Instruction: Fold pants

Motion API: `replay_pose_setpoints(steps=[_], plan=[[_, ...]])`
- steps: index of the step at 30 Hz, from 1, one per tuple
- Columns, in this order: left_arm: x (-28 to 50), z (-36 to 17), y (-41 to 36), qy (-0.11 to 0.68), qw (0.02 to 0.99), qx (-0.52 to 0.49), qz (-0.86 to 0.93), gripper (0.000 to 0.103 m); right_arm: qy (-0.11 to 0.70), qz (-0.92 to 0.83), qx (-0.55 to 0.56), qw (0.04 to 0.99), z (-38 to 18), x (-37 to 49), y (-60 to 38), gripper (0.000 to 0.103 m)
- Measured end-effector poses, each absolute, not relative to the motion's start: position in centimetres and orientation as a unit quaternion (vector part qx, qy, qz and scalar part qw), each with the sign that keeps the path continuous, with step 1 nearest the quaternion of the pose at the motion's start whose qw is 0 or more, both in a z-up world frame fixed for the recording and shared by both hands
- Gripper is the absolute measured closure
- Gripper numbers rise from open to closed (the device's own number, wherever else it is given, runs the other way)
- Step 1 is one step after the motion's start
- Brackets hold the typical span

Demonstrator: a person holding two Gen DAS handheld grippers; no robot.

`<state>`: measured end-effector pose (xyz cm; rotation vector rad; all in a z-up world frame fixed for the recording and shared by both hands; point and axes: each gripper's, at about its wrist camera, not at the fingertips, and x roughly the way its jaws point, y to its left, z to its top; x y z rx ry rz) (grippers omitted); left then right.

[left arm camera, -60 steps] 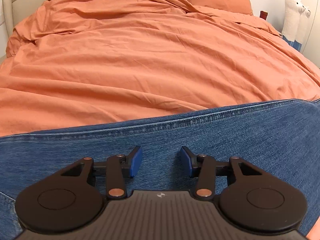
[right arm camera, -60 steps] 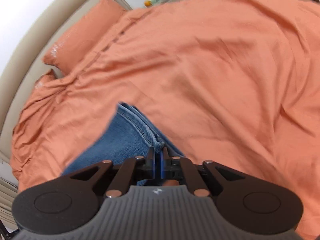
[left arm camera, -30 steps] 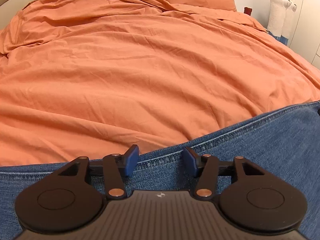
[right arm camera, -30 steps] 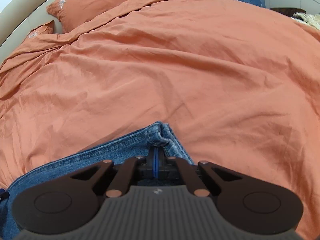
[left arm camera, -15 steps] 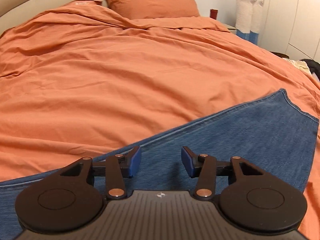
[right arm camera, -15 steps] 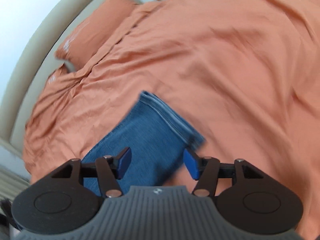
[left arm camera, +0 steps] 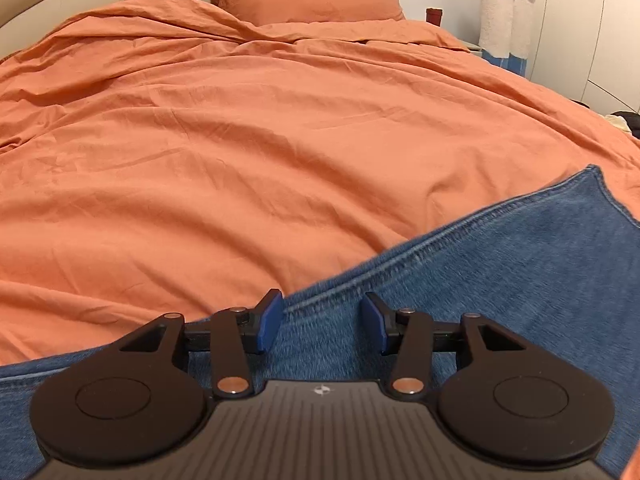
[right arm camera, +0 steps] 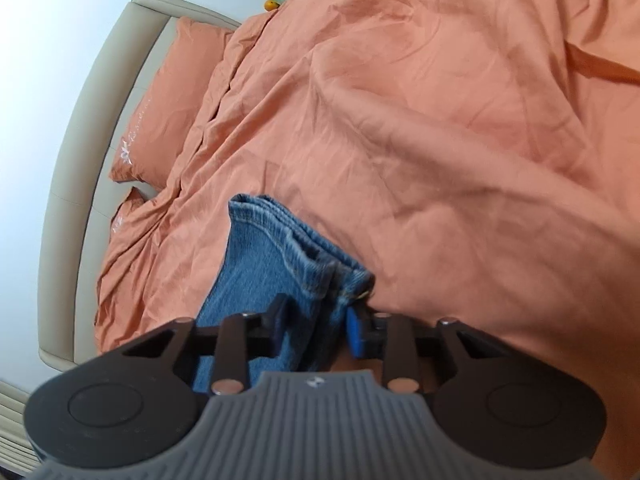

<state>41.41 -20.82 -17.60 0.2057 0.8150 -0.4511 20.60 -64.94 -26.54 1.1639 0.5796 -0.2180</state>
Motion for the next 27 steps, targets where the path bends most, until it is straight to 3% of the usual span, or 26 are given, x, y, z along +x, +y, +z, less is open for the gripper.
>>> replay_pose_setpoints(steps=[3, 6, 13, 20, 27], plan=[[41.6, -17.9, -21.0, 0.39, 0.891, 0.096, -0.212, 0.046, 0.264, -0.101, 0.537, 0.795, -26.6, 20.6, -65.0, 0.097], [41.3, -17.1, -20.5, 0.382, 0.895, 0.089, -0.213, 0.047, 0.261, -0.102, 0.514, 0.81, -25.3, 20.5, -64.6, 0.101], [39.2, -13.0, -15.9, 0.37, 0.907, 0.077, -0.187, 0.049, 0.24, -0.075, 0.432, 0.866, -16.7, 21.3, -61.7, 0.102], [34.2, -9.0, -8.3, 0.369, 0.915, 0.043, -0.159, 0.05, 0.202, -0.007, 0.336, 0.92, -5.8, 23.3, -52.9, 0.102], [28.6, -7.3, -1.6, 0.374, 0.916, -0.011, -0.143, 0.05, 0.199, 0.066, 0.3, 0.93, -2.0, 26.9, -40.5, 0.102]])
